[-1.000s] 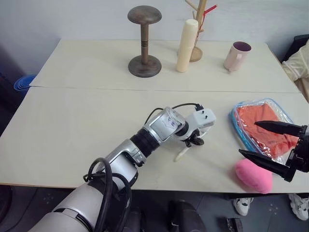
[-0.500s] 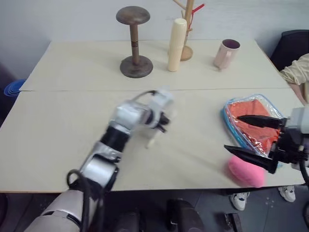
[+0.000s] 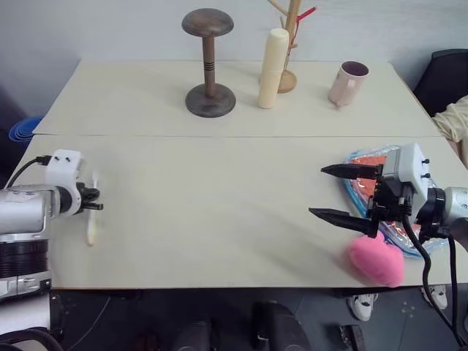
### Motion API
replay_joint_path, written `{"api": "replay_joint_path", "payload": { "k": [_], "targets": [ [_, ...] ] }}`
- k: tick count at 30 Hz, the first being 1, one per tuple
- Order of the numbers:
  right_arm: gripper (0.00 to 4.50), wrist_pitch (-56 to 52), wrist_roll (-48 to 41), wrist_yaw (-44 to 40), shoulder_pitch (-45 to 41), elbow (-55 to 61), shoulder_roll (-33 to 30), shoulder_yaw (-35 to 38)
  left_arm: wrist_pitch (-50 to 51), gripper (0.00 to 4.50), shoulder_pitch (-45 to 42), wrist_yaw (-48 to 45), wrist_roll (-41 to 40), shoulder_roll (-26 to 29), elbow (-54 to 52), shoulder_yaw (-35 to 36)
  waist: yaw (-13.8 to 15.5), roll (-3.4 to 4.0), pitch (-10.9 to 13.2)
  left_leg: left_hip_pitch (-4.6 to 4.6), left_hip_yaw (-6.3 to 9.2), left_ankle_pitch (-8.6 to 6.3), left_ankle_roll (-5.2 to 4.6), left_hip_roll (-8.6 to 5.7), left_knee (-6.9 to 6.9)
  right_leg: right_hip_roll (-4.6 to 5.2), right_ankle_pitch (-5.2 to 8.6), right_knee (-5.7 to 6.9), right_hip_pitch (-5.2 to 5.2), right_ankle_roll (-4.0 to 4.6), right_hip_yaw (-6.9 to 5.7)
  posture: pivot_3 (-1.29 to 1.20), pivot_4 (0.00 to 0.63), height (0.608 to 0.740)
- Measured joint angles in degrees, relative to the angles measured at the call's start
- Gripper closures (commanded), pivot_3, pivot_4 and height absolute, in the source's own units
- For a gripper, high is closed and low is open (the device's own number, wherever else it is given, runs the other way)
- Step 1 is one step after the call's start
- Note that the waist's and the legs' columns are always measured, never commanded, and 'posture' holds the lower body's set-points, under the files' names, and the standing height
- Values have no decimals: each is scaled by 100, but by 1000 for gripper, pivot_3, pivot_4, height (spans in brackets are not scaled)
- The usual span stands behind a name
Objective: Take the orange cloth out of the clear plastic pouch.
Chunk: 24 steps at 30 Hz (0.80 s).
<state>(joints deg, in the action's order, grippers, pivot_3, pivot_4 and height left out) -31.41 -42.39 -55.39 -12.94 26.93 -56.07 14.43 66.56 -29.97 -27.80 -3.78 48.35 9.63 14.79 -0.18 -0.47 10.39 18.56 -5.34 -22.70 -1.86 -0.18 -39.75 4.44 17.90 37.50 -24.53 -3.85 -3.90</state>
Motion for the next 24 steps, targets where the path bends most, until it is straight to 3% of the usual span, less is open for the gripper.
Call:
{"api": "replay_joint_path", "payload": {
  "k": [4,6,16,20,24],
  "targets": [
    [0,21,53,-162,-73,-97,40,-79,-233,4355,121,72,-34,40,98,64,15,0,0,16,11,-1,-1,0,-3,2,0,3,-2,0,-17,0,150,740],
    [0,24,52,-256,-101,-115,40,-81,-266,3626,184,94,-52,40,81,112,11,0,0,18,16,-1,-1,0,-7,3,0,4,-1,0,-22,0,150,740],
    [0,17,76,-350,-4,-219,40,34,261,790,525,62,-327,269,-278,540,0,0,-1,35,29,-1,-2,0,-9,5,0,8,-6,0,-35,0,150,740],
    [0,2,92,-240,453,-192,39,459,548,790,737,-778,-992,937,-717,940,9,-11,2,73,53,-1,-2,0,-25,9,0,4,-22,0,-58,0,150,740],
    [0,-14,217,-110,933,-167,26,1052,102,790,772,-2129,-1887,1655,-1473,1395,36,-10,1,70,72,-2,-1,-2,-25,13,0,-13,-2,2,-74,0,150,740]
  ]
}}
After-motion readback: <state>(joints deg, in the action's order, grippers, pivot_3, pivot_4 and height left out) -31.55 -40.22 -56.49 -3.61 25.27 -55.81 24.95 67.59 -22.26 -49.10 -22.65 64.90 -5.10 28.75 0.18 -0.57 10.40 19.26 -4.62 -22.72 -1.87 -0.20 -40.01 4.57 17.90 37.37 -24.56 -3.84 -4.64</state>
